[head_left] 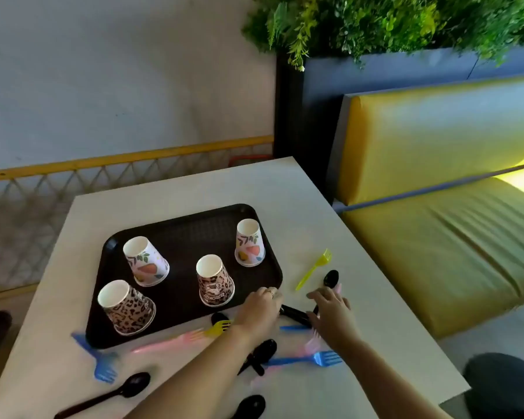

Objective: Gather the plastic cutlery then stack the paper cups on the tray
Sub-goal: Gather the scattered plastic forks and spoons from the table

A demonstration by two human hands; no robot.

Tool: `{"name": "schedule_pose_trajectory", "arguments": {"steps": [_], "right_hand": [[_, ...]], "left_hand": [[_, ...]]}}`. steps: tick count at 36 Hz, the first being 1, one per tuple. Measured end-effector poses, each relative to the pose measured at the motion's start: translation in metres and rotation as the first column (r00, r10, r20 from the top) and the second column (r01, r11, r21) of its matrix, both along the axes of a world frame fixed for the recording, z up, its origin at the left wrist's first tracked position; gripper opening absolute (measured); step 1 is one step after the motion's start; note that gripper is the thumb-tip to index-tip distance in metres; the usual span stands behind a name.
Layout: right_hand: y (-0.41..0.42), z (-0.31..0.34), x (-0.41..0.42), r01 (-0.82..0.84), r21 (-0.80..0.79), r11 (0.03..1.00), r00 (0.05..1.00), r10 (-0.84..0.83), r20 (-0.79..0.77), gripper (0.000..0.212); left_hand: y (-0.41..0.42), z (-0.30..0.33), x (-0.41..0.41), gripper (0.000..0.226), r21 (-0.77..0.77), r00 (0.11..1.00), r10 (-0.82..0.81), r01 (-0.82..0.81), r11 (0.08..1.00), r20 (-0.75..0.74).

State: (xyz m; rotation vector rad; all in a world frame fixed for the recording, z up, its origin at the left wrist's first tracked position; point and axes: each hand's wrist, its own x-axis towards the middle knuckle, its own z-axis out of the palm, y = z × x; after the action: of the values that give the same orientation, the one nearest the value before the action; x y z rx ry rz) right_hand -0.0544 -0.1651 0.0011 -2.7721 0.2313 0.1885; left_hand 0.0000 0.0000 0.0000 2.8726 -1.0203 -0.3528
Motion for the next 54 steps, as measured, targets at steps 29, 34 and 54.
{"name": "schedule_pose_trajectory", "arguments": {"steps": [29, 34, 54], "right_hand": [[-0.014, -0.009, 0.032, -0.363, 0.09, 0.928, 0.924, 0.371, -0.097, 0.024], [-0.009, -0.003, 0.031, -0.257, 0.245, 0.935, 0.959, 0.278, -0.052, 0.024], [-0.035, 0.003, 0.023, -0.006, 0.458, 0.889, 0.995, -0.041, 0.092, 0.017]], "left_hand": [[-0.027, 0.032, 0.038, 0.01, 0.149, 0.994, -0.042, 0.057, 0.987, -0.102], [-0.022, 0.043, 0.042, 0.014, -0.232, 0.981, 0.12, -0.153, 0.961, -0.15], [-0.075, 0.027, 0.023, 0.037, -0.556, 0.651, 0.398, -0.759, 0.339, -0.646]]}}
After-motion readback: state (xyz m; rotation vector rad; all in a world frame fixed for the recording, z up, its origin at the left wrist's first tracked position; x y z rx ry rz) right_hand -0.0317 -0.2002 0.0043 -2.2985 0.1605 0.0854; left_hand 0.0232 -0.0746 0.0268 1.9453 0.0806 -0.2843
